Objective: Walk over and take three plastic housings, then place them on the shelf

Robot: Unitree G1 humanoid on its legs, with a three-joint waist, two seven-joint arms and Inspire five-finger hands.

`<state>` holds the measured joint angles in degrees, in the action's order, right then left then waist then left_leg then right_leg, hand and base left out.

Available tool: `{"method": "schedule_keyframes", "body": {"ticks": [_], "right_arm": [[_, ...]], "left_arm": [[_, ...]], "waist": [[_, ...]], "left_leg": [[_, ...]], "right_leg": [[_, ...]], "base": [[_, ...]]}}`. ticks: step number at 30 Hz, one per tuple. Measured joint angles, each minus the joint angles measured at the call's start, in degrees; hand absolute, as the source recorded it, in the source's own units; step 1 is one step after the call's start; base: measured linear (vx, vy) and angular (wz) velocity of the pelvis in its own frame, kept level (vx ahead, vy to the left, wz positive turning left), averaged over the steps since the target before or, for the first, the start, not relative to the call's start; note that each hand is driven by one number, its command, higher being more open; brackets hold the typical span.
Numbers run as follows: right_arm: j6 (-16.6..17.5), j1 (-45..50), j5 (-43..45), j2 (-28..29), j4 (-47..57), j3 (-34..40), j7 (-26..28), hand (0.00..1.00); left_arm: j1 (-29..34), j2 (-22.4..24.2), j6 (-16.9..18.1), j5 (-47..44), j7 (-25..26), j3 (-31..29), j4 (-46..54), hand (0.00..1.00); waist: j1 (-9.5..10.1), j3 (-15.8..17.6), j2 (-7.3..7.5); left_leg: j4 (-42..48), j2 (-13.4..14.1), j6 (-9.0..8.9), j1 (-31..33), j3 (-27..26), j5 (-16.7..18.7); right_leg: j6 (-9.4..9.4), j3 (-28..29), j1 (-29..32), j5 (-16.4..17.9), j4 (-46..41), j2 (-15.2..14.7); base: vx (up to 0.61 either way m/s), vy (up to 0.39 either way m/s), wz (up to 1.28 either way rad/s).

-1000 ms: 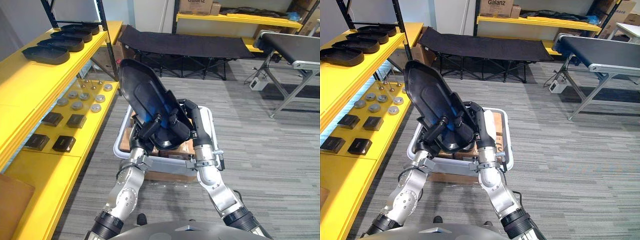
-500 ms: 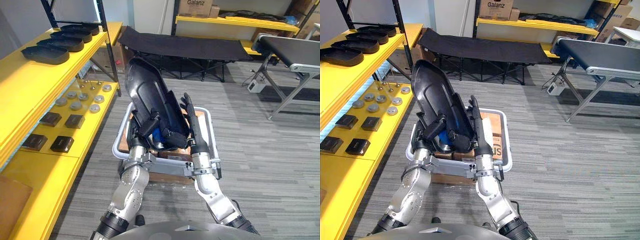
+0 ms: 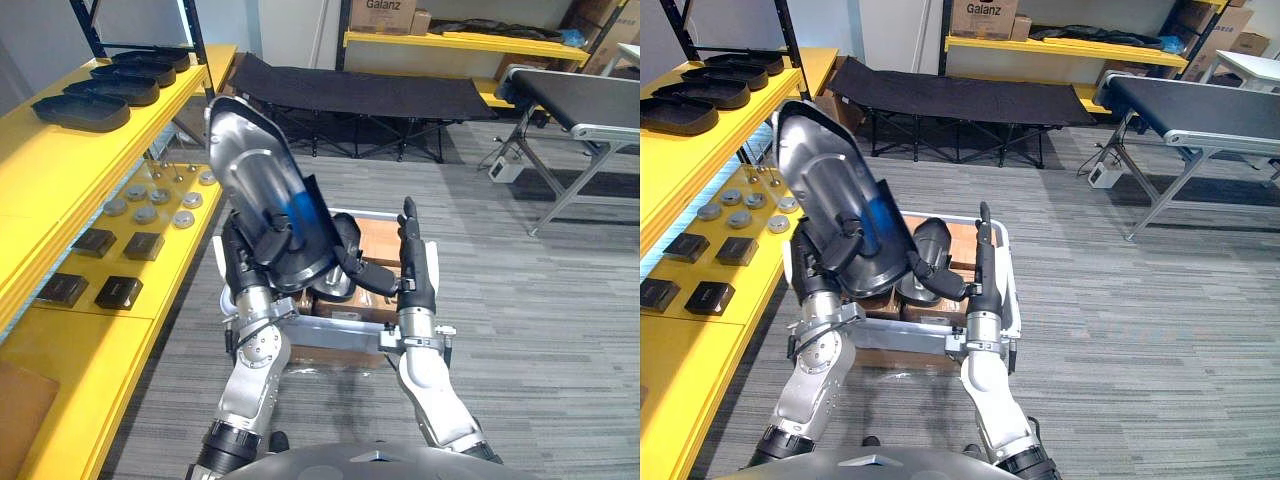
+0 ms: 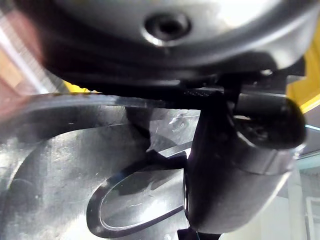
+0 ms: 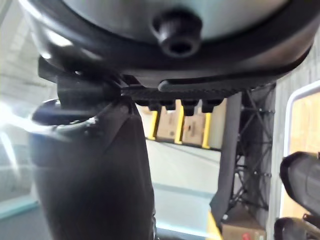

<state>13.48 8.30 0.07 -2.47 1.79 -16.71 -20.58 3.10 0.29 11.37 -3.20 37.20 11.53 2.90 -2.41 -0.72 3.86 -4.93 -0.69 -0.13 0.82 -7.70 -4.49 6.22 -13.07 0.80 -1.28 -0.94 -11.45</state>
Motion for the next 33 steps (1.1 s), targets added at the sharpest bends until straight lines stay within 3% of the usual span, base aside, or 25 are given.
{"method": "schedule_keyframes", "body": {"ticks": [6,11,15,19,23,33], "right_arm": [[6.4,2.6,24.2,1.2,1.6,5.8,12.0,1.0],[8.9,5.5,29.6,3.1,2.5,11.4,17.7,1.0],[8.4,9.0,29.3,3.4,2.3,15.8,17.0,1.0],[4.9,11.1,24.9,3.4,-2.4,20.0,15.0,1.0],[2.0,13.0,24.5,3.4,-6.3,22.9,12.6,1.0],[1.7,12.0,20.9,3.4,-8.0,24.6,8.6,1.0]], "left_arm": [[2.2,-0.1,1.3,8.4,3.1,-7.4,0.0,0.0],[4.4,-0.1,2.9,8.3,3.2,-9.4,-1.2,0.0],[4.6,-0.1,5.1,6.6,0.3,-10.7,-2.7,0.0],[6.7,-0.1,8.5,1.2,-4.0,-10.8,-1.9,0.0],[7.1,0.3,9.7,-3.5,-8.3,-10.2,-1.8,0.0],[8.6,0.3,12.4,-5.5,-10.5,-10.6,4.4,0.0]], "waist": [[-0.89,0.2,-0.32],[-1.13,0.5,-0.63],[-1.25,1.2,-1.45],[-2.46,1.3,-1.6],[-2.54,1.8,-2.25],[-2.37,2.3,-2.59]], "left_leg": [[0.0,0.4,-0.42,-0.4,-0.4,0.5],[0.0,0.8,-0.46,-0.4,-1.4,0.6],[0.0,0.9,-0.34,-0.5,-1.7,0.7],[0.0,1.2,-0.53,-0.5,-2.0,0.9],[0.0,1.4,-0.75,-0.5,-2.1,1.1],[0.0,1.3,-0.74,-0.5,-1.0,1.1]], "right_leg": [[-0.24,0.8,0.0,0.2,0.1,0.5],[-0.05,1.5,0.1,0.0,0.2,0.7],[0.05,2.1,0.2,0.0,0.3,0.9],[0.06,2.3,0.1,0.0,0.8,1.2],[0.05,2.4,0.1,-0.1,1.0,1.5],[0.06,1.7,-0.5,-0.1,1.1,1.5]], "base": [[0.02,-0.007,-0.07],[0.03,-0.007,-0.08],[0.01,-0.005,-0.06],[0.01,-0.011,-0.05],[0.0,-0.009,-0.03],[0.0,-0.001,0.04]]}}
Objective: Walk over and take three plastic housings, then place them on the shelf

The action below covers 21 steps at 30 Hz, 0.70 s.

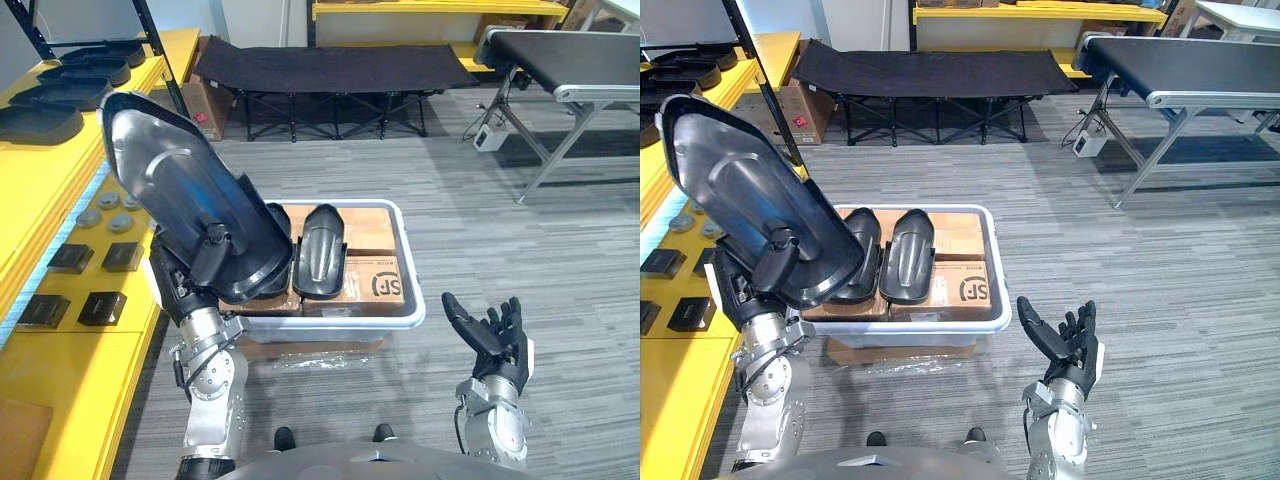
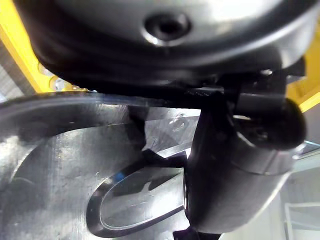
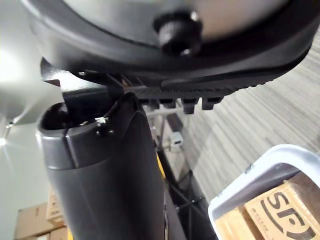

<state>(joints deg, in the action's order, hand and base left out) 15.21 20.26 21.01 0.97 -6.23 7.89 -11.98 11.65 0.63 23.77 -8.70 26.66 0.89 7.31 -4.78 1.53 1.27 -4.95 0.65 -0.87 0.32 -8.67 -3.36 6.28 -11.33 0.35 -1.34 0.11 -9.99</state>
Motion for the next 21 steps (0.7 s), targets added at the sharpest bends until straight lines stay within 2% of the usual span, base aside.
{"method": "schedule_keyframes", "body": {"ticks": [4,10,14,17,21], "right_arm": [[-0.5,-2.0,-0.4,0.0,0.0,-0.2,0.2,1.0],[-3.1,-6.0,-3.5,-0.3,0.0,-3.0,2.0,1.0],[-4.7,-11.1,-7.9,-2.1,0.0,-6.4,3.1,1.0],[-4.7,-14.5,-9.2,-3.1,0.0,-7.8,4.1,1.0],[-4.7,-18.2,-9.4,-3.6,0.0,-10.6,6.6,1.0]], "left_arm": [[0.2,0.0,-0.1,0.0,0.1,-0.2,0.9,0.0],[2.6,0.2,-0.2,0.2,-0.8,-3.4,11.1,0.0],[4.1,1.3,-0.5,0.0,-2.8,-8.7,14.9,0.0],[6.7,1.4,-1.7,-0.4,-4.3,-10.1,15.3,0.0],[9.9,1.9,-3.1,-3.3,-5.8,-11.6,15.3,0.0]], "waist": [[0.29,0.2,0.04],[2.08,1.6,0.05],[4.39,1.9,0.06],[6.37,2.0,0.22],[7.7,2.9,1.07]], "left_leg": [[-0.1,0.0,-0.04,0.1,1.2,0.0],[-0.1,-0.2,-0.34,0.5,3.7,-0.3],[0.0,-0.3,-0.01,1.1,6.9,-1.3],[0.0,-0.5,0.0,1.2,8.0,-1.5],[0.1,-0.4,-0.56,1.2,9.4,-1.6]], "right_leg": [[-0.02,-1.2,-0.6,0.0,0.1,0.0],[-0.18,-3.8,-1.6,0.2,0.2,-0.1],[-0.26,-7.0,-3.0,0.3,0.5,-0.1],[-0.28,-8.2,-3.8,0.3,0.9,-0.1],[-0.48,-9.6,-4.6,0.7,0.8,0.1]], "base": [[-0.02,-0.001,0.15],[-0.02,-0.003,0.21],[0.0,-0.013,0.37],[0.0,0.001,0.29],[-0.02,-0.002,0.18]]}}
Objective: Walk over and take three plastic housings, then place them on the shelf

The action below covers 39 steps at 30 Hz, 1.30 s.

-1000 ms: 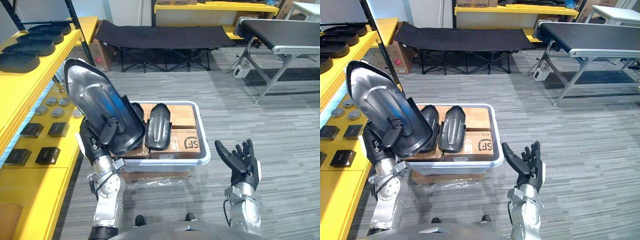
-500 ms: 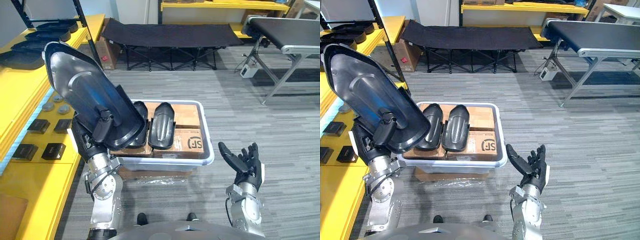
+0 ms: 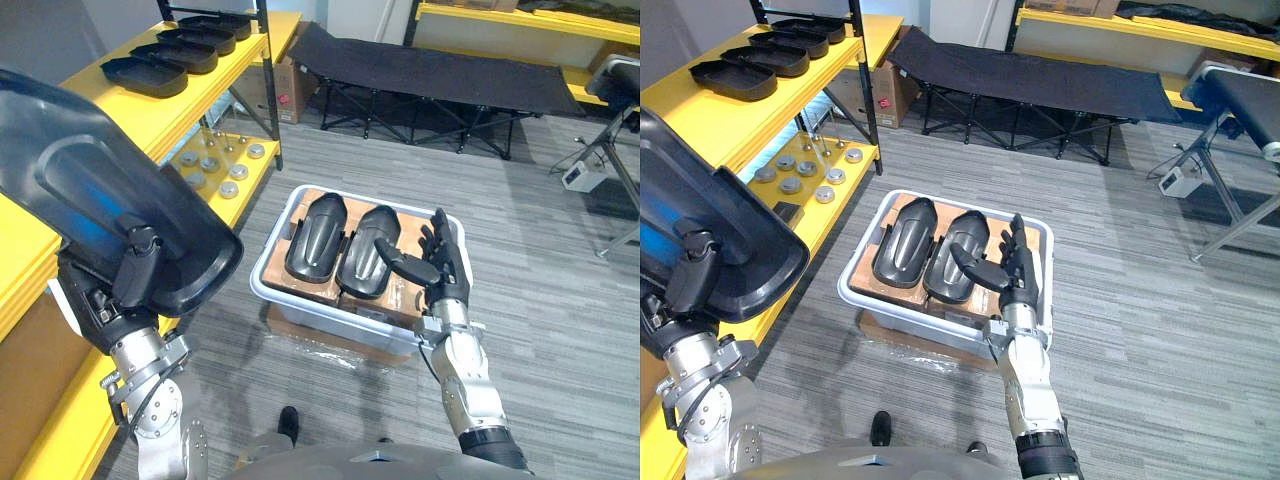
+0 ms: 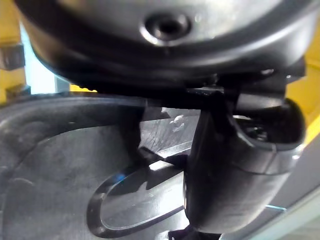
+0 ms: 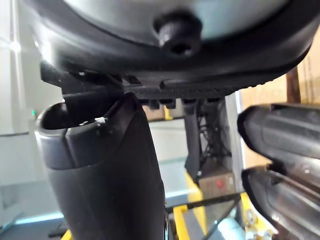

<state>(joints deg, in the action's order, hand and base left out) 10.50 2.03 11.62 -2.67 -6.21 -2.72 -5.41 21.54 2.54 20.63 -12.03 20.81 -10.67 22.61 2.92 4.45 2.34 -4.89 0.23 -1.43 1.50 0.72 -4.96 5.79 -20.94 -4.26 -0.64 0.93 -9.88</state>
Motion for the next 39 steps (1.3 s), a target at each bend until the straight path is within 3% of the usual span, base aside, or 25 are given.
{"method": "schedule_keyframes", "body": {"ticks": [4,6,8,13,15,18,19,20,22,24,26,30,33,36,38,39], "right_arm": [[-0.1,-0.5,0.0,-0.1,0.2,-0.7,2.2,1.0],[-0.2,0.8,0.0,-0.2,2.0,0.8,2.2,1.0],[-0.2,2.6,0.0,-1.0,3.3,3.0,1.9,1.0],[0.3,3.6,-0.1,-1.5,3.3,1.6,2.3,1.0],[0.7,4.2,-0.1,-1.5,3.3,1.5,2.0,1.0],[1.4,7.0,-0.1,-1.2,4.0,2.1,0.2,1.0],[1.4,7.4,-0.1,-0.9,4.2,2.0,0.2,1.0],[2.0,8.0,-0.1,-0.3,5.1,1.8,1.1,1.0],[2.9,8.1,-0.1,-0.5,6.1,1.8,2.4,1.0],[4.0,7.1,-0.1,-1.3,7.2,2.1,3.8,1.0],[4.0,6.7,-0.1,-1.9,7.2,2.0,4.7,1.0],[5.1,6.9,-0.1,-1.9,7.3,2.0,5.0,1.0],[6.1,6.8,0.1,-1.9,9.1,1.9,5.0,1.0],[8.2,5.3,0.5,-1.8,9.4,0.7,5.2,1.0],[9.2,5.2,0.7,-1.4,9.4,0.1,5.4,1.0],[9.3,5.2,0.7,-1.4,9.4,0.2,5.4,1.0]], "left_arm": [[0.6,0.3,-0.9,-2.8,-1.6,0.4,0.0,0.0],[-0.5,0.2,-1.2,-4.1,-3.8,1.9,-0.3,0.0],[-1.4,-0.2,-1.2,-4.5,-6.8,4.9,-1.9,0.0],[-1.3,-0.4,-1.2,-5.9,-8.6,5.9,-3.5,0.0],[-1.7,-1.2,-1.2,-6.1,-10.9,7.1,-4.6,0.0],[-5.1,-4.5,-1.2,-7.9,-16.1,11.5,-8.2,0.0],[-5.7,-4.8,-1.2,-8.1,-16.6,12.0,-8.8,0.0],[-6.1,-5.6,-1.2,-8.3,-17.2,12.6,-9.1,0.0],[-6.6,-5.9,-1.2,-8.3,-17.1,13.0,-9.4,0.0],[-8.0,-5.7,-1.1,-8.7,-15.5,13.9,-9.4,0.0],[-8.5,-5.6,-1.1,-8.6,-14.0,14.4,-9.4,0.0],[-8.4,-5.0,-1.1,-8.0,-11.5,14.3,-9.3,0.0],[-7.4,-4.6,-1.1,-7.8,-10.5,14.1,-8.5,0.0],[-6.1,-4.3,-1.1,-7.7,-9.5,12.8,-6.2,0.0],[-5.2,-3.4,-1.0,-6.8,-9.0,10.8,-4.0,0.0],[-5.2,-3.2,-0.8,-6.0,-8.7,9.4,-3.4,0.0]], "waist": [[-0.18,1.6,0.2],[-2.02,2.4,-0.16],[-1.66,3.9,-1.82],[-1.09,4.5,-1.91],[-1.41,4.5,-2.24],[-2.41,4.6,-2.45],[-2.81,4.7,-2.48],[-3.34,4.5,-1.56],[-3.37,4.6,-1.63],[-3.24,5.2,-3.06],[-3.32,5.6,-3.57],[-3.36,6.4,-4.1],[-3.07,8.1,-3.84],[-2.82,9.1,-3.46],[-1.84,9.8,-2.88],[-1.05,10.3,-2.07]], "left_leg": [[-0.1,0.3,0.1,1.5,0.4,0.7],[2.5,1.6,0.68,4.8,-5.7,1.9],[4.7,4.3,0.58,6.1,-12.2,-0.2],[1.8,1.9,1.06,4.4,-9.9,-2.2],[0.6,0.8,1.46,3.7,-8.6,-1.9],[0.4,0.1,2.33,3.6,-3.6,-2.4],[0.4,0.0,2.39,3.7,-2.9,-2.6],[0.5,-0.8,2.93,3.9,-2.3,-3.4],[0.8,-1.5,2.5,4.5,-2.3,-3.8],[1.8,-1.3,1.95,7.4,-2.5,-4.8],[1.6,-0.6,1.51,8.2,-2.4,-5.5],[1.2,0.4,0.19,8.1,-1.9,-5.6],[4.6,0.2,-0.01,8.7,-1.7,-3.6],[16.0,-0.1,0.23,13.1,-2.2,2.3],[25.3,0.0,1.41,14.9,-3.9,7.9],[31.4,0.1,3.39,15.4,-5.9,11.2]], "right_leg": [[-0.14,-4.2,-1.0,1.0,-0.5,0.0],[0.19,-10.1,-1.9,1.4,-0.6,-0.1],[0.53,-14.5,-3.2,2.6,-2.8,-0.7],[1.22,-14.9,-3.6,5.6,-7.9,-3.5],[0.48,-11.1,-2.7,6.7,-11.8,-4.8],[-1.39,1.6,2.4,8.6,-23.8,-5.5],[-2.09,2.8,2.9,9.5,-24.4,-5.1],[-2.44,4.1,3.4,10.5,-23.0,-4.7],[-1.86,4.2,3.1,11.4,-21.2,-4.9],[-0.25,3.9,3.3,11.7,-17.5,-4.1],[0.73,3.9,3.1,11.7,-15.4,-3.2],[1.05,3.6,2.3,11.8,-14.1,-1.6],[0.82,3.2,2.3,13.8,-16.5,-2.3],[0.4,2.5,2.3,16.9,-20.0,-4.0],[0.11,2.2,0.6,19.6,-22.0,-5.0],[-0.51,1.3,-1.6,20.9,-22.1,-6.0]], "base": [[-0.05,-0.021,0.56],[-0.04,0.009,1.39],[0.01,0.087,1.26],[0.03,0.061,0.44],[0.03,0.086,0.42],[0.07,0.073,0.71],[0.07,-0.034,0.64],[0.05,-0.056,0.36],[0.02,-0.073,0.12],[-0.02,-0.098,-0.01],[-0.08,-0.132,-0.05],[-0.06,-0.084,0.02],[-0.07,-0.032,0.09],[-0.04,0.039,0.13],[0.07,0.112,0.17],[0.13,0.132,0.17]]}}
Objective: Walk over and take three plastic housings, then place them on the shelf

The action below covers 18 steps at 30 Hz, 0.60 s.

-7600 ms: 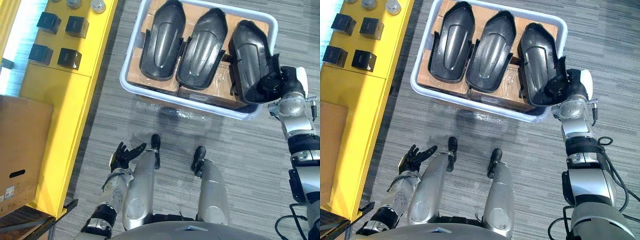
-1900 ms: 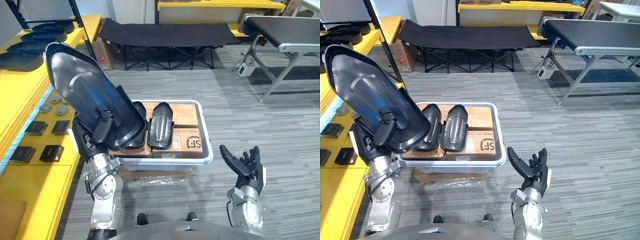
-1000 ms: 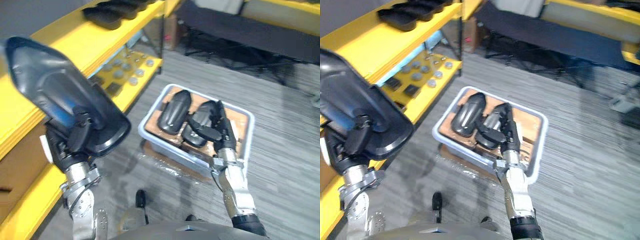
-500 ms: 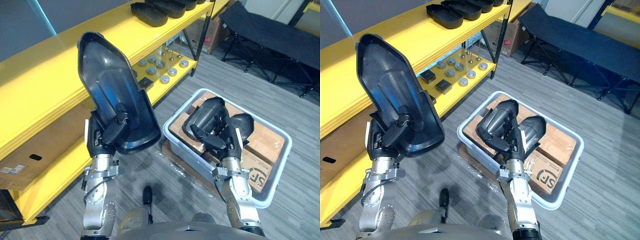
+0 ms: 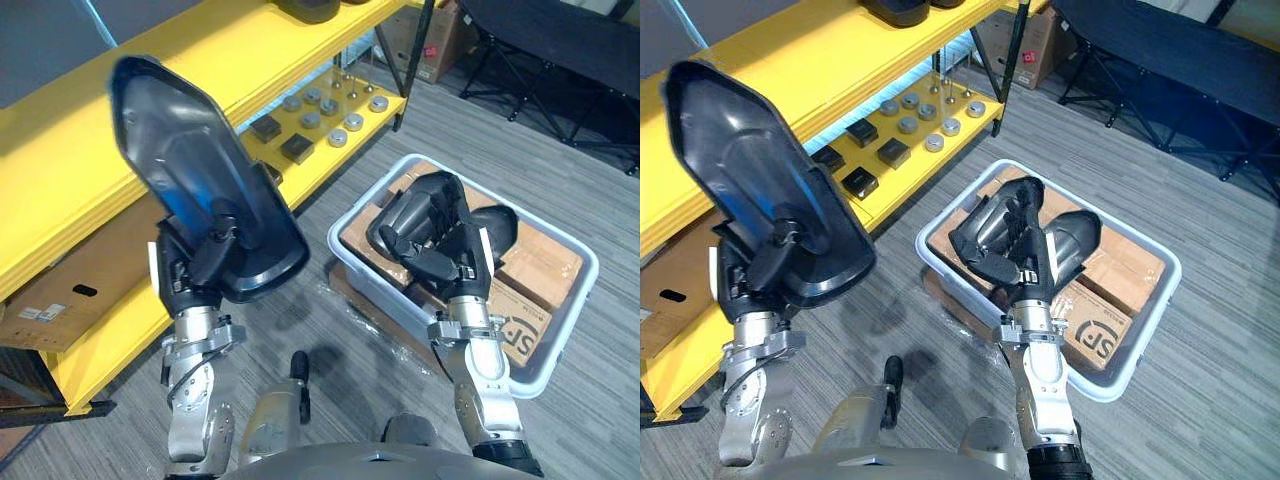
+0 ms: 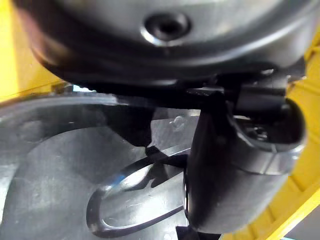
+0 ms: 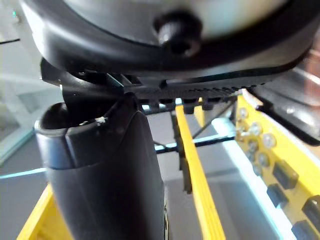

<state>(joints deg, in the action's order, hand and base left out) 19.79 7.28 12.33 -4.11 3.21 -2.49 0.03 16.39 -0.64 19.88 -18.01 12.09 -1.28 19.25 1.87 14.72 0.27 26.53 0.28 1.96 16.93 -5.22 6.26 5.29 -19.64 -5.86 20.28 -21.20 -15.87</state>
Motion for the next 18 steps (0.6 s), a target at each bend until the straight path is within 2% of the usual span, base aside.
{"method": "schedule_keyframes", "body": {"ticks": [1,2,3,4,5,6,7,9,10,11,12,13,14,15,16,17,18], "right_arm": [[0.2,0.3,0.0,0.1,0.0,0.1,0.0,1.0],[1.3,1.3,0.1,-0.1,0.4,0.0,0.0,1.0],[1.8,1.9,0.3,0.8,0.5,-0.1,-0.3,1.0],[1.8,1.9,0.4,1.3,0.4,-0.1,-0.6,1.0],[1.9,1.9,0.2,2.0,0.1,0.4,-0.9,1.0],[1.9,1.5,-0.5,2.8,0.0,0.1,-1.2,1.0],[1.9,1.2,-0.7,3.1,0.0,0.1,-1.3,1.0],[1.9,0.0,-0.9,3.6,0.3,0.4,-1.2,1.0],[1.9,0.0,-0.9,3.5,0.8,0.9,-1.2,1.0],[1.9,0.2,-0.8,3.0,2.3,2.1,-1.3,1.0],[1.9,0.3,-0.7,2.4,3.8,3.3,-1.6,1.0],[1.9,0.3,-0.7,2.0,4.3,3.9,-1.7,1.0],[1.9,0.3,-0.7,1.6,4.6,4.4,-1.7,1.0],[2.0,0.4,-0.6,1.5,4.5,4.4,-1.7,1.0],[2.0,-0.1,-0.6,0.7,4.3,4.6,-1.6,1.0],[2.0,-1.0,-0.6,-0.6,4.3,5.1,-1.5,1.0],[2.0,-1.2,-0.6,-1.2,4.3,5.6,-1.4,1.0]], "left_arm": [[0.0,-0.1,0.0,0.5,0.2,-0.6,0.3,0.0],[-0.1,0.0,0.5,0.6,0.4,-1.8,0.9,0.0],[-0.7,0.0,0.6,0.7,0.4,-2.9,1.0,0.0],[-0.8,-0.1,0.6,0.7,0.4,-3.2,1.0,0.0],[-0.5,-0.6,0.6,0.9,0.3,-3.9,1.2,0.0],[-0.6,-0.6,0.6,0.8,0.6,-4.7,1.2,0.0],[-0.6,-0.5,0.6,0.8,0.8,-5.3,1.1,0.0],[-1.0,-0.5,0.6,0.7,2.0,-6.8,1.1,0.0],[-1.3,-0.6,0.6,0.7,2.3,-6.8,1.1,0.0],[-1.9,-0.6,0.6,0.6,2.5,-6.4,1.0,0.0],[-2.8,-0.9,0.6,0.6,2.5,-6.1,0.7,0.0],[-3.1,-1.1,0.6,0.6,2.6,-5.9,0.4,0.0],[-2.6,-1.8,0.6,0.6,2.8,-5.8,0.1,0.0],[-2.2,-2.5,0.9,0.7,2.9,-6.0,0.0,0.0],[-2.2,-2.0,1.2,0.6,2.9,-5.9,-0.4,0.0],[-2.3,-1.3,1.2,0.6,2.9,-5.9,-0.6,0.0],[-2.3,-1.1,1.2,0.6,2.7,-5.5,-0.9,0.0]], "waist": [[0.29,-0.1,-0.17],[0.57,-0.8,-0.51],[-0.33,-1.1,0.48],[-0.84,-1.2,0.61],[-1.25,-1.5,0.83],[-1.26,-1.5,0.76],[-1.4,-1.5,0.66],[-1.8,-1.6,0.18],[-2.06,-1.7,-0.05],[-2.25,-2.3,-0.58],[-2.53,-2.4,-0.54],[-2.76,-2.5,-0.39],[-3.58,-3.4,0.39],[-3.49,-5.4,2.19],[-3.06,-6.1,1.24],[-2.63,-6.8,-0.43],[-2.66,-7.2,-0.98]], "left_leg": [[3.3,-0.2,1.11,-0.3,-1.6,1.8],[5.0,-1.1,1.2,-0.8,-2.3,7.3],[4.9,-4.1,1.71,-1.3,0.1,8.2],[4.2,-5.0,1.91,-1.8,1.3,8.2],[2.0,-6.1,2.56,-3.2,3.3,7.8],[0.6,-6.7,3.49,-4.6,5.9,7.0],[-0.2,-6.7,3.43,-5.5,7.0,6.6],[-4.5,-6.5,2.87,-10.1,12.5,5.8],[-5.3,-6.1,2.62,-10.9,13.4,5.6],[-5.8,-5.6,2.23,-11.9,15.1,5.8],[-5.7,-5.5,0.87,-13.2,16.5,6.6],[-5.7,-5.5,0.14,-14.0,16.9,7.0],[-5.6,-5.4,-1.83,-15.6,16.7,8.2],[-4.9,-5.8,-4.35,-15.9,15.9,10.0],[-4.0,-4.8,-4.72,-15.8,15.9,11.0],[-3.2,-2.0,-6.02,-15.4,15.0,11.9],[-3.5,-1.3,-6.05,-15.4,14.5,12.0]], "right_leg": [[-0.51,-0.8,-1.6,0.6,-0.1,-0.6],[-3.71,-0.4,-0.1,1.0,-10.4,-1.9],[-8.49,3.0,6.0,-3.8,-23.3,-4.9],[-10.56,4.9,8.6,-7.9,-28.0,-5.3],[-7.39,9.7,12.6,-14.0,-34.8,-4.5],[-5.27,12.2,15.5,-11.0,-38.6,-2.2],[-4.77,12.4,16.4,-9.4,-38.8,-1.1],[-4.49,12.1,19.3,-4.3,-28.7,4.4],[-4.68,12.9,19.8,-3.9,-24.5,6.1],[-4.14,16.7,20.9,-4.2,-16.6,9.1],[-1.91,20.4,21.9,-5.6,-10.9,10.4],[-0.91,21.6,22.0,-6.6,-8.4,10.6],[-0.89,22.5,21.0,-12.1,-2.2,10.9],[-0.97,22.8,19.8,-21.8,4.6,10.8],[-1.23,21.8,18.4,-21.2,6.0,11.2],[-2.11,20.6,16.1,-22.3,10.5,13.0],[-2.36,20.0,15.1,-22.5,12.2,13.5]], "base": [[0.22,0.127,0.31],[0.29,0.137,0.76],[0.3,0.128,0.99],[0.31,0.124,1.24],[0.36,0.065,1.1],[0.38,0.03,1.04],[0.49,-0.035,0.98],[0.45,-0.071,0.97],[0.36,-0.102,1.06],[0.35,-0.124,1.13],[0.42,-0.161,1.12],[0.37,-0.181,1.1],[0.39,-0.217,0.87],[0.4,-0.234,0.65],[0.4,-0.201,0.18],[0.3,-0.137,-0.01],[0.33,-0.132,0.17]]}}
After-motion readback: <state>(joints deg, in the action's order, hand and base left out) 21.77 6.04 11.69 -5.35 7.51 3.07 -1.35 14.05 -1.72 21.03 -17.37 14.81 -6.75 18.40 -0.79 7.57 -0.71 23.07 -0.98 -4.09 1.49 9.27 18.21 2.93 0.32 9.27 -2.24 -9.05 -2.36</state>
